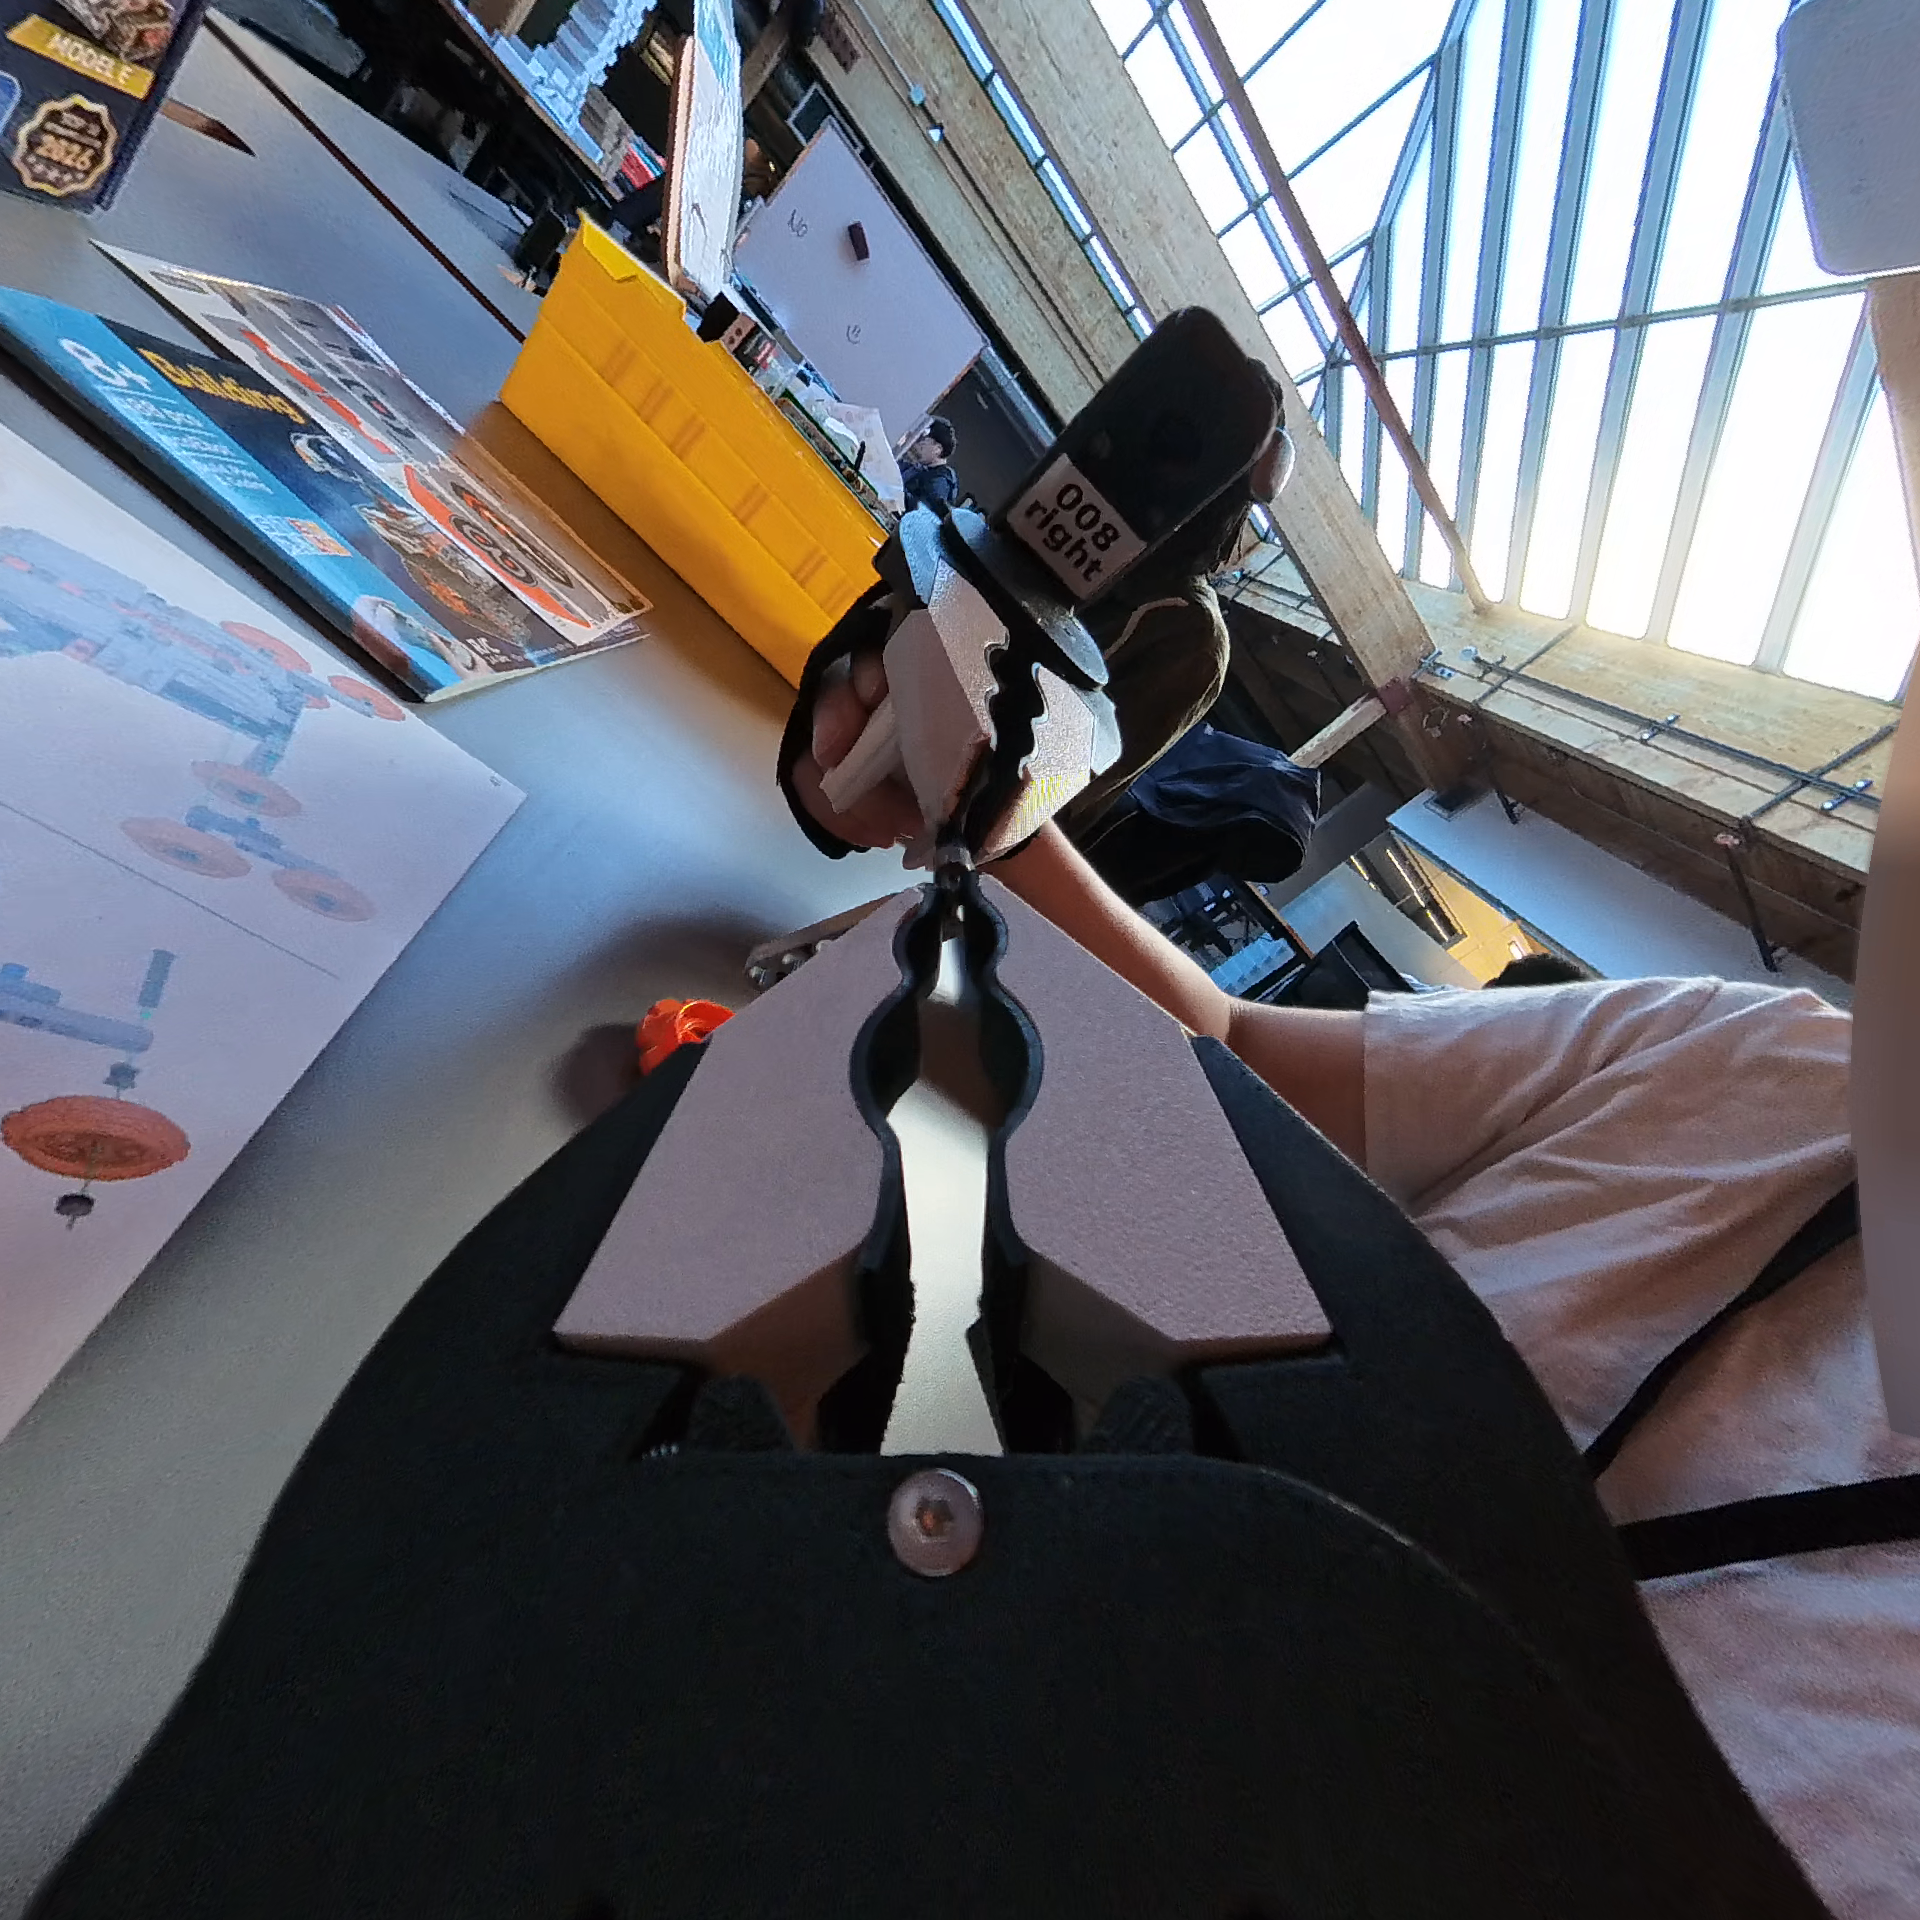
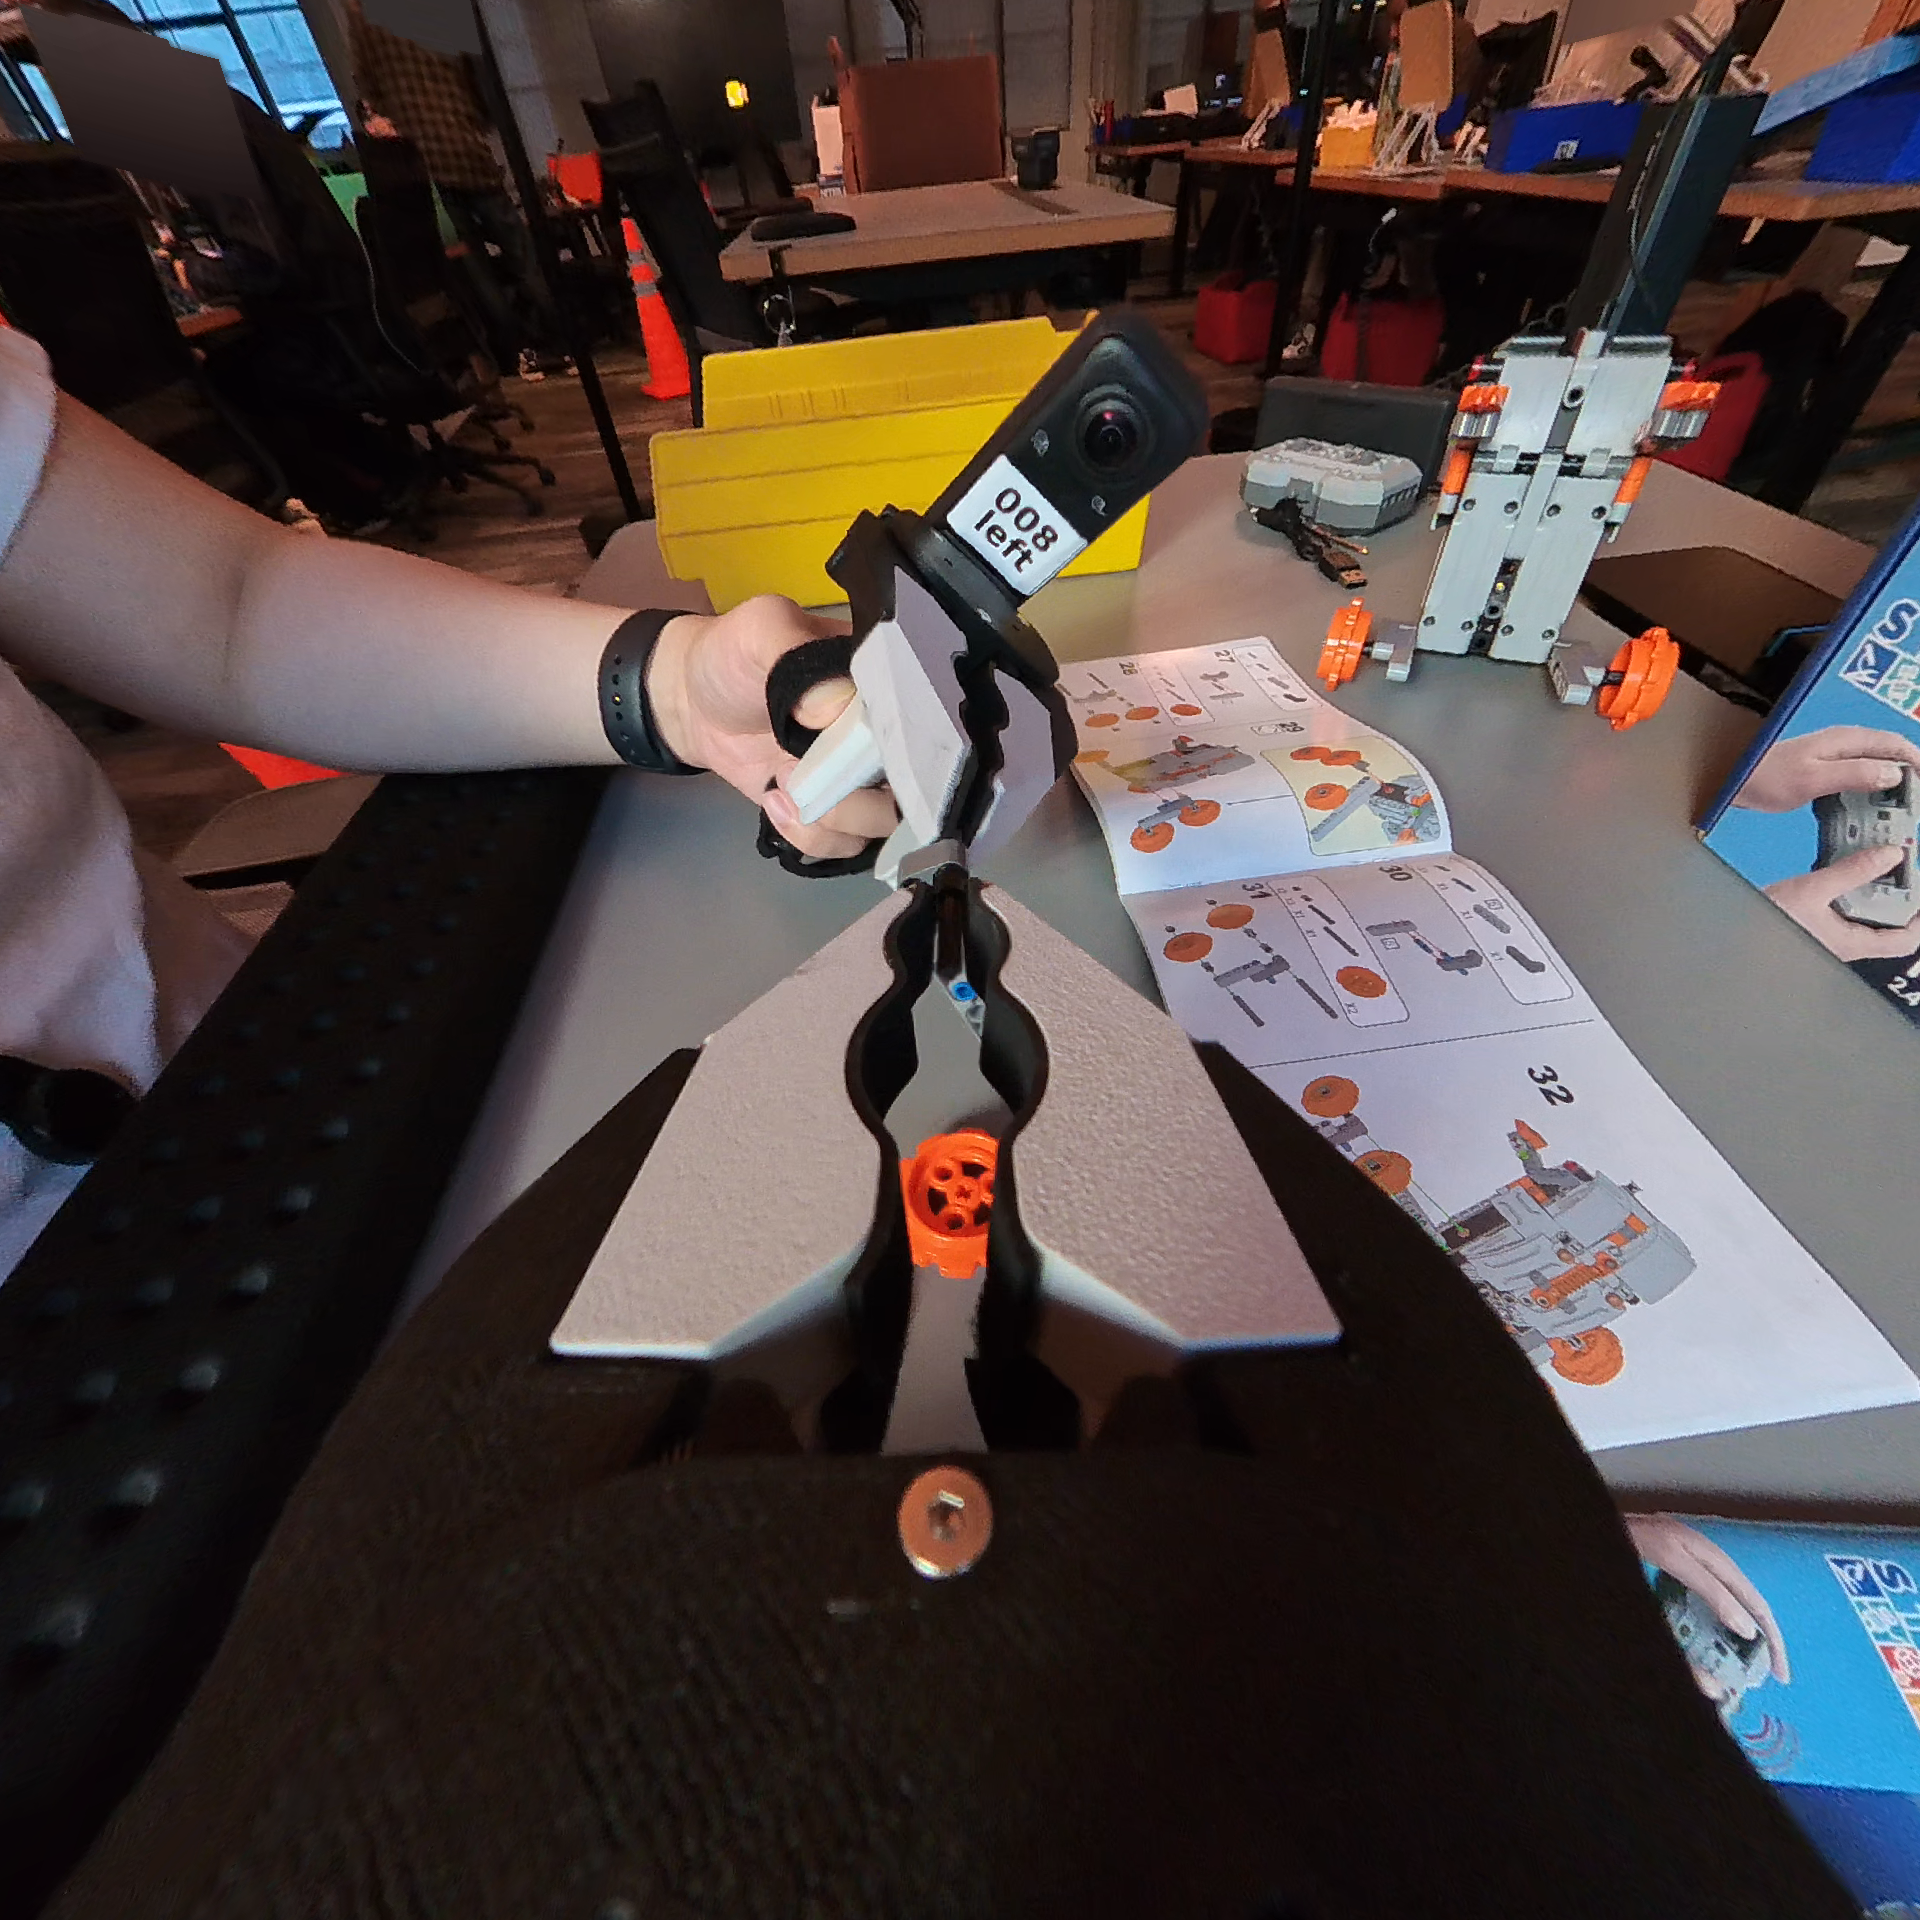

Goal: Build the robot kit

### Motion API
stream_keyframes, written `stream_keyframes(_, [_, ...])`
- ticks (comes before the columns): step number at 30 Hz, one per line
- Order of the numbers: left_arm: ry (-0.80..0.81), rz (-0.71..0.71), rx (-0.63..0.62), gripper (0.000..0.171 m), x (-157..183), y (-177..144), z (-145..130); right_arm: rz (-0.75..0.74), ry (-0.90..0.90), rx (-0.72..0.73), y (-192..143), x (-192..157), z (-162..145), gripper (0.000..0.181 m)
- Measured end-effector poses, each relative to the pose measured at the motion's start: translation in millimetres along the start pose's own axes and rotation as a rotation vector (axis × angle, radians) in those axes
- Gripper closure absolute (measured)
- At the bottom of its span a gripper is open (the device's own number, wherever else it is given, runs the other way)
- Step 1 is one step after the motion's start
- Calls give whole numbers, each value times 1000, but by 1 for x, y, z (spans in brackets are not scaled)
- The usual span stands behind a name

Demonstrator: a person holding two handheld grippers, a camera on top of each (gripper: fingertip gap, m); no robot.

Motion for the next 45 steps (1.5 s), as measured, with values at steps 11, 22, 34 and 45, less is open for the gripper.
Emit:
stream_keyframes(11, [225, 95, 3, 144, 23, 5, 5, 3, 73, 169, -17, 4, 20, 178])
stream_keyframes(22, [810, 404, 43, 157, 51, 14, 7, 134, -25, -77, 3, 4, 52, 179])
stream_keyframes(34, [622, 369, 64, 156, 56, -20, 13, 241, -182, -213, 24, 17, 72, 179])
stream_keyframes(45, [622, 445, -8, 169, 53, -27, -4, 352, -128, -224, 27, 6, 53, 179])
Point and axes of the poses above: each gripper's, where its closed fingertips meet, y out along the fingers, z out of its top, x = y × z across the jaws, the point moved 4 cm from there along -y, back along the fingers, and after that the axes turned 12 degrees about -y, right-handed, at the moved point
